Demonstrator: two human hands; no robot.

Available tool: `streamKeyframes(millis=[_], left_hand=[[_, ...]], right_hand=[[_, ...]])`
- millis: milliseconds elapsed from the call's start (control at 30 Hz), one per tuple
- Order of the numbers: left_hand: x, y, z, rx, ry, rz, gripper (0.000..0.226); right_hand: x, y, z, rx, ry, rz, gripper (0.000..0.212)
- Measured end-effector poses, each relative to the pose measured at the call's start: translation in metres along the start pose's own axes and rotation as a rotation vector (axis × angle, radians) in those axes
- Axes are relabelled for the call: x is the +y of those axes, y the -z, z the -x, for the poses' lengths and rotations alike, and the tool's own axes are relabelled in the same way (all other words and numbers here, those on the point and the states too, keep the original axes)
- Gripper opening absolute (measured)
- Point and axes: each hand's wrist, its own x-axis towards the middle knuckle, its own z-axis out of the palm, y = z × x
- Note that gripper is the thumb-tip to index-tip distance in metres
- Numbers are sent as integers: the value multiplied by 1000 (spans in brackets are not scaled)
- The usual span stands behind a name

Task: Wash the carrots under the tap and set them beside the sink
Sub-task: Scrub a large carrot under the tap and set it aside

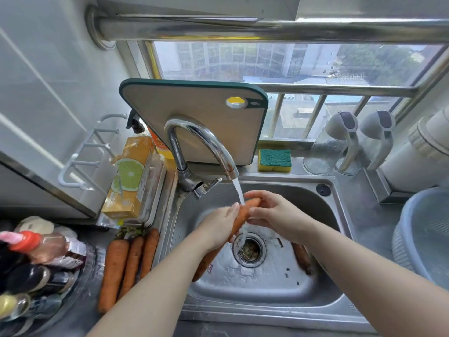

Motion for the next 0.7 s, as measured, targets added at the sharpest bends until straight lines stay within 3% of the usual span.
streamKeyframes(millis=[167, 333, 467, 600, 700], left_hand=[[4, -6, -2, 52, -41, -48, 44], [1, -5, -3, 115, -14, -57, 45], [3, -6, -4, 132, -25, -99, 45], [2, -5, -5, 138, -20, -83, 47], [2, -7, -5, 136, -26, -82, 46]], right_hand=[[-2, -6, 0, 232, 89, 205, 18], [-12, 0, 1, 77, 18, 191, 17], [-18, -3, -1, 169, 54, 376, 18], [-28, 4, 1, 11, -39, 261, 15], [-31, 0, 2, 76, 26, 445, 18]])
